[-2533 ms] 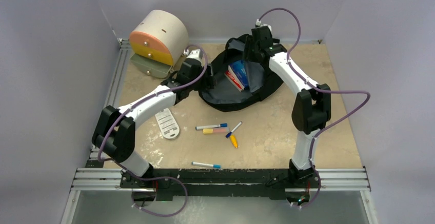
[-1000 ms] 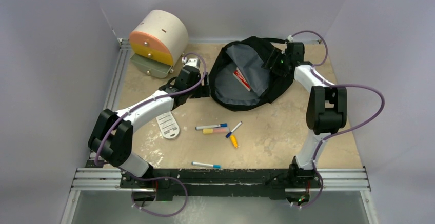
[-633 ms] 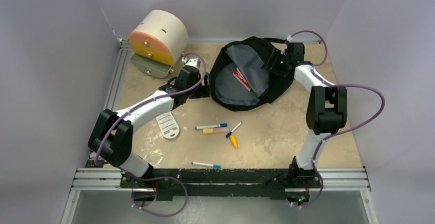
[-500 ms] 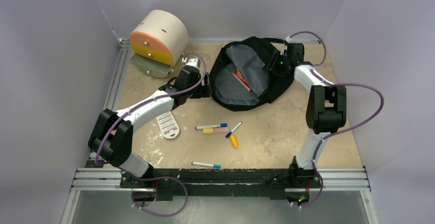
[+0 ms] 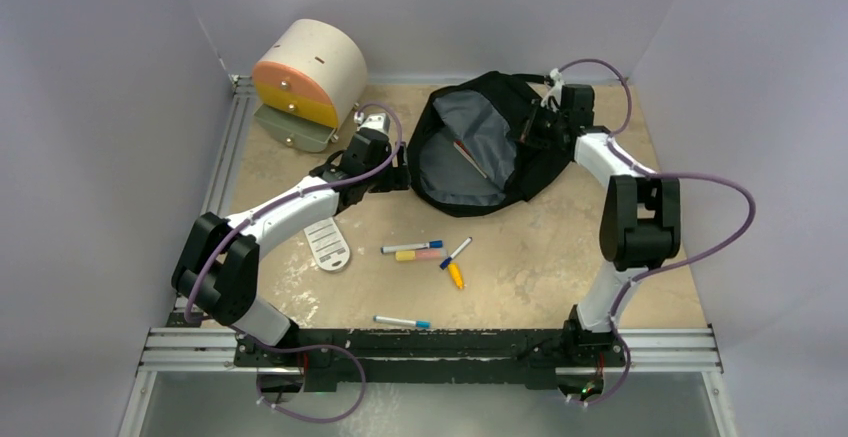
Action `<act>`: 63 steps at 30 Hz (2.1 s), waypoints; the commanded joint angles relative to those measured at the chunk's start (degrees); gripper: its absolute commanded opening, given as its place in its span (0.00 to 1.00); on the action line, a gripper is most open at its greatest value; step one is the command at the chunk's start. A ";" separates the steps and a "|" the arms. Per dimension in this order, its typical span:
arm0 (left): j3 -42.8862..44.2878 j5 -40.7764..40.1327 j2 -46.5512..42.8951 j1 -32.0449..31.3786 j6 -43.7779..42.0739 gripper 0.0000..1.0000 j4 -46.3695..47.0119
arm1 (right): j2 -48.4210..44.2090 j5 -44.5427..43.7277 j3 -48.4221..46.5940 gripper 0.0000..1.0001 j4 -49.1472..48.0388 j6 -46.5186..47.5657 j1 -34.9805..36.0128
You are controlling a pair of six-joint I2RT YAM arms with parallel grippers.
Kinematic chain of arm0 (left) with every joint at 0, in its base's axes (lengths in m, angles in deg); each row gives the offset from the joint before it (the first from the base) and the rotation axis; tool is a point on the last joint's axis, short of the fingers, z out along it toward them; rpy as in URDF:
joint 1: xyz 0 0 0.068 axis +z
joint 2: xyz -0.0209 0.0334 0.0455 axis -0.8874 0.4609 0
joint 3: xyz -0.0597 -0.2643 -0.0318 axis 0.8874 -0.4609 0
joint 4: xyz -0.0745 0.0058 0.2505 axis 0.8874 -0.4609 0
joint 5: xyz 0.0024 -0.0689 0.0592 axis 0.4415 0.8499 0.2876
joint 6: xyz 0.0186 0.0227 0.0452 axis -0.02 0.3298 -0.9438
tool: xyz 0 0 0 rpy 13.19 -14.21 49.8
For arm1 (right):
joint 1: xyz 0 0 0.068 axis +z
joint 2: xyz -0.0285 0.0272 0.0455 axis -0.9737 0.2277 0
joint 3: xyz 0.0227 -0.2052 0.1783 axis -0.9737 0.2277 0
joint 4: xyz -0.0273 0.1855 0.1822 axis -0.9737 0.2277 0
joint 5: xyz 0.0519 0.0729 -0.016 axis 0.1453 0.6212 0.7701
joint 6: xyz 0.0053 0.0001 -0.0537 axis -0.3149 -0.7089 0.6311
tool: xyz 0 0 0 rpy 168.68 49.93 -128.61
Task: Pack the student bag
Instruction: Zip the student bag at the center of the board.
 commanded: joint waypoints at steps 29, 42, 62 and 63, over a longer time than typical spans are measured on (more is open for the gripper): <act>3.48 -9.53 -6.50 2.90 3.47 0.75 -1.61 | -28.78 -13.88 18.08 0.50 -15.27 -7.82 13.61; 21.93 -3.64 8.99 4.71 -8.43 0.75 2.59 | -17.70 -23.09 9.41 0.51 -1.41 -10.00 14.27; 20.23 8.92 11.85 -10.70 -8.57 0.71 15.23 | -23.29 -25.93 25.03 0.56 -2.90 -17.73 0.49; 21.09 8.93 13.18 -11.50 -8.00 0.70 15.61 | -21.88 -23.45 24.67 0.57 -3.78 -17.78 0.38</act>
